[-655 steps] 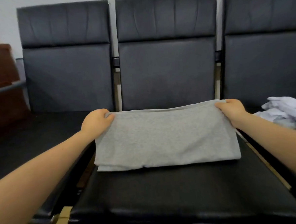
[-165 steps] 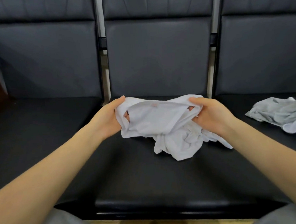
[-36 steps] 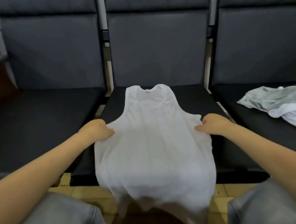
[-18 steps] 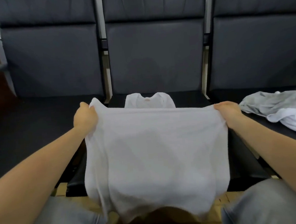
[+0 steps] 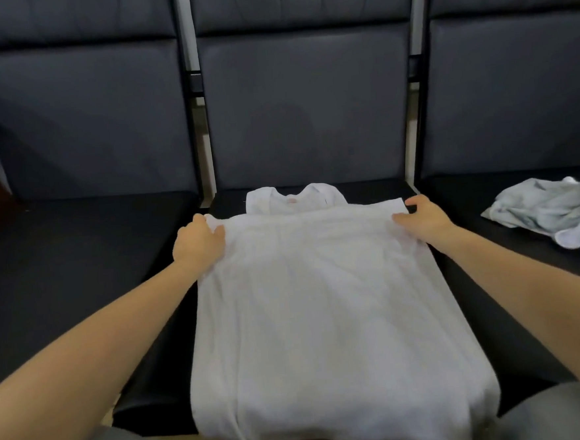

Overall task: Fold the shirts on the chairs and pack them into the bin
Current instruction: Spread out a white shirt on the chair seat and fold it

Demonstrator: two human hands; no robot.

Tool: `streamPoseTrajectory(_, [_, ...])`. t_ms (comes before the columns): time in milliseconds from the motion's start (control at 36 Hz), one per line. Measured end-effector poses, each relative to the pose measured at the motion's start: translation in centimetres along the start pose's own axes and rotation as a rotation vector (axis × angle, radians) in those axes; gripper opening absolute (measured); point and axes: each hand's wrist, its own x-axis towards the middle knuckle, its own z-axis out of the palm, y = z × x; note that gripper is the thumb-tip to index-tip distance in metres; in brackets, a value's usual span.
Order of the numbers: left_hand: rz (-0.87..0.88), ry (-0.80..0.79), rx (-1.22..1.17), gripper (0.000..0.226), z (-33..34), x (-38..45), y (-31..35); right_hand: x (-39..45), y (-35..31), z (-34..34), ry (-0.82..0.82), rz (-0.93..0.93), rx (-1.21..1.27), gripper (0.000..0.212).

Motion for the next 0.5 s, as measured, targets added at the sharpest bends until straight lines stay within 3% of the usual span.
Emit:
streamPoseTrajectory(111, [-0.062, -0.084, -0.214, 0.063, -2.2, -2.3, -0.3, -2.2, 1.2, -1.6, -0.04, -0.016, -0.05, 0.074])
streamPoseTrajectory(194, [-0.049, -0.128, -0.125, 0.07, -3.6, -5.3, -1.1, -3.9, 2.5, -2.8, -0.083, -0.01, -0.15, 0.042])
streamPoseTrajectory(222, [-0.044, -0.137, -0.089, 0.07, -3.9, -6.4, -1.4, -4.7, 2.9, -3.2, -0.104, -0.005, -0.196, 0.045])
streamPoseTrajectory(306, [-0.032, -0.227, 0.015, 0.063, -5.1, -9.8, -1.5, -7.0, 3.4, -3.6, -0.188, -0.002, -0.336, 0.053])
streamPoseTrajectory(389, [0.013, -0.334, 0.209, 0.051, -6.0, -13.1, -0.8, -9.0, 3.6, -3.7, -0.223, -0.017, -0.432, 0.041])
streamPoseTrajectory(444, [0.024, -0.336, 0.312, 0.039, -6.2, -14.6, -0.2, -9.9, 3.8, -3.5, -0.212, -0.035, -0.47, 0.036])
streamPoseTrajectory(500, [0.025, -0.314, 0.258, 0.033, -6.2, -15.6, -0.1, -10.7, 3.8, -3.5, -0.19, -0.036, -0.434, 0.035])
